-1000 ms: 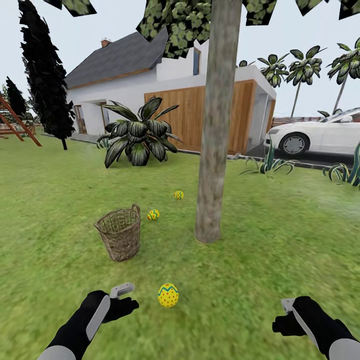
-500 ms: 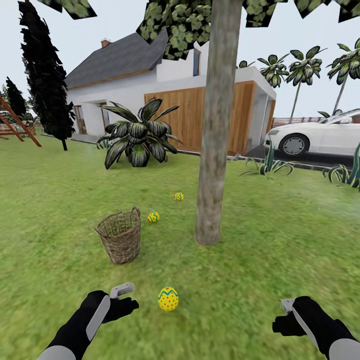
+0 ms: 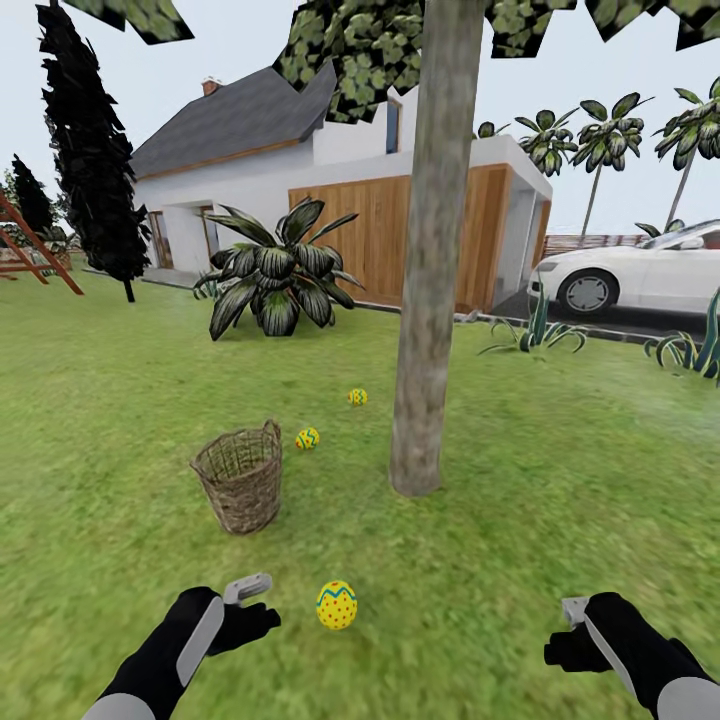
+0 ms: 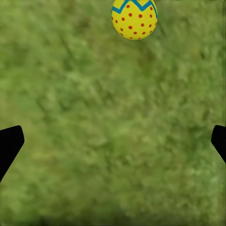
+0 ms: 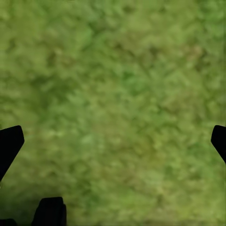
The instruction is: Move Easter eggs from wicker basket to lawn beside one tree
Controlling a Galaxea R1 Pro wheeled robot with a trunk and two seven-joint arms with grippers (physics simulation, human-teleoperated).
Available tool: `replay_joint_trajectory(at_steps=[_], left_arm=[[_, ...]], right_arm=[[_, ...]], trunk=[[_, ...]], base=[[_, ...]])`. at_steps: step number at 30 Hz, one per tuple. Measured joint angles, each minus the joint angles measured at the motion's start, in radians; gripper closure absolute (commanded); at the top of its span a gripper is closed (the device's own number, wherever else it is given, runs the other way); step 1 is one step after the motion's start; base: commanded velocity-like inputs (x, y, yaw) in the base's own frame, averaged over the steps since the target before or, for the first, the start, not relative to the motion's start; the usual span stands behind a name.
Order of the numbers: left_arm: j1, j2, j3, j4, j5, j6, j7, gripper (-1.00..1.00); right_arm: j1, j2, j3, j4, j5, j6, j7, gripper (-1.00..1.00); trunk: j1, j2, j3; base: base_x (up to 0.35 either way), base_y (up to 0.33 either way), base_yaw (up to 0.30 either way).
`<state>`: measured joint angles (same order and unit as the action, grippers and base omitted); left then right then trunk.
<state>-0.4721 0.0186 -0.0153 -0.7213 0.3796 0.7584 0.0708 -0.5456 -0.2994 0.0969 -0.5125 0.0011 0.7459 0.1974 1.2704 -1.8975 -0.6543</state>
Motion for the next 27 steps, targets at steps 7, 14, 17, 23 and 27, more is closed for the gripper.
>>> replay_joint_trajectory(at_steps=[7,14,17,23,27], left_arm=[[0.0,-0.002,0.0,0.0,0.0,0.0,0.0,-1.0],[0.0,-0.002,0.0,0.0,0.0,0.0,0.0,-1.0],[0.0,-0.002,0.0,0.0,0.0,0.0,0.0,-1.0],[0.0,-0.002,0.0,0.0,0.0,0.0,0.0,-1.0],[0.0,-0.002,0.0,0.0,0.0,0.0,0.0,-1.0]], right_arm=[[0.0,0.0,0.0,0.0,0.0,0.0,0.0,-1.0],[0.0,0.0,0.0,0.0,0.0,0.0,0.0,-1.0],[0.0,0.0,0.0,0.0,0.0,0.0,0.0,-1.0],[0.0,0.0,0.0,0.0,0.0,0.0,0.0,-1.0],[0.0,0.0,0.0,0.0,0.0,0.0,0.001,-1.0]], trunk=[[-0.027,0.049,0.022],[-0.054,0.098,0.044],[-0.065,0.119,0.053],[-0.088,0.161,0.072],[-0.104,0.189,0.085]], base=[[0.0,0.0,0.0],[0.0,0.0,0.0],[0.0,0.0,0.0],[0.0,0.0,0.0],[0.0,0.0,0.0]])
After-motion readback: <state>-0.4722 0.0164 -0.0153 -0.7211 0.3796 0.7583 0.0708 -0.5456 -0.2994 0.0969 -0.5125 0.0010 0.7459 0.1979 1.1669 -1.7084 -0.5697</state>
